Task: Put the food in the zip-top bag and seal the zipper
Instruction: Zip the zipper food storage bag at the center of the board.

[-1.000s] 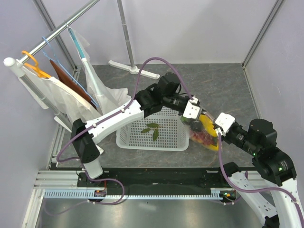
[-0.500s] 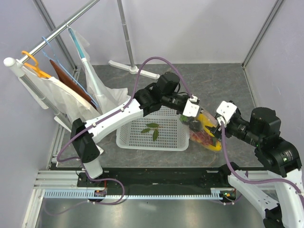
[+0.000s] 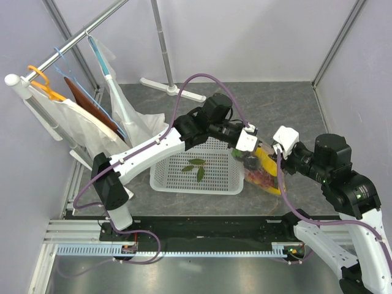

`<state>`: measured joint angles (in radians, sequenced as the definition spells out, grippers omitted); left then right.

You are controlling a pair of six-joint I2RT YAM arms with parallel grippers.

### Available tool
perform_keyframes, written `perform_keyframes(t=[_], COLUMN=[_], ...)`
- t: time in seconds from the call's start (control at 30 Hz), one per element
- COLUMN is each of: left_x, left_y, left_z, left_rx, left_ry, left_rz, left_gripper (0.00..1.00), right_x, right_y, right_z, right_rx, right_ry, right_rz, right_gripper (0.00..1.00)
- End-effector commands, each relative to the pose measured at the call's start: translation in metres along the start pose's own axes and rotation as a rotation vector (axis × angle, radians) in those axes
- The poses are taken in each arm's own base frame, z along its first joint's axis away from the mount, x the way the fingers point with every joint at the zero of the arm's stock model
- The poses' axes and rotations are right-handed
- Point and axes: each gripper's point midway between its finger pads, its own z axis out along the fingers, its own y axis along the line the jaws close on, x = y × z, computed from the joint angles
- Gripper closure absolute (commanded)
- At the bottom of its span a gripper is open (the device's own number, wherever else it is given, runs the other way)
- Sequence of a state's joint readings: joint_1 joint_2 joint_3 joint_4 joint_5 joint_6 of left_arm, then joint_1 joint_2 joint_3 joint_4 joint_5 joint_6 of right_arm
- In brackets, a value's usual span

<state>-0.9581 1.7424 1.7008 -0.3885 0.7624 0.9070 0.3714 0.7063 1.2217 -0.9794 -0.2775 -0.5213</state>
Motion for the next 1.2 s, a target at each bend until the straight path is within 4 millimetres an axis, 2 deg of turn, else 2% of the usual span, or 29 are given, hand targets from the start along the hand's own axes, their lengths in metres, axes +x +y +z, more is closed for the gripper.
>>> perform_keyframes(t=[0.0, 0.07, 0.1, 0.2, 0.4, 0.7, 1.03, 1.17], left_x=[-0.028, -0.027, -0.025, -0.015, 0.028, 0.075, 0.136, 0.153], left_y=[0.003, 0.002, 0.004, 0.003, 0.016, 0.028, 0.046, 0.053], left_z=[-0.008, -0.008, -0.008, -0.008, -0.015, -0.037, -0.068, -0.077], left_rx=[-0.003, -0.003, -0.01, -0.01, -0.035, -0.058, -0.105, -0.123], left_ry=[-0.054, -0.051, -0.043, -0.025, 0.035, 0.108, 0.233, 0.266], left_rz=[0.023, 0.021, 0.021, 0.016, -0.038, -0.054, -0.077, -0.092], left_gripper=[0.98, 0.98, 0.98, 0.98, 0.98, 0.98, 0.98, 0.98], right_x=[-0.001, -0.001, -0.002, -0.005, -0.004, 0.0, -0.001, -0.001], right_y=[-0.008, -0.009, -0.01, -0.014, -0.014, -0.015, -0.018, -0.02], right_z=[0.001, -0.002, -0.004, -0.011, -0.023, -0.029, -0.036, -0.039], right_rx=[0.042, 0.054, 0.063, 0.1, 0.125, 0.155, 0.183, 0.198], right_ry=[-0.005, -0.01, -0.013, -0.033, -0.049, -0.045, -0.053, -0.053], right_rz=[-0.012, -0.022, -0.029, -0.046, -0.069, -0.071, -0.073, -0.074], right_gripper=[0.72, 0.88, 1.0, 1.0, 1.0, 1.0, 1.0, 1.0])
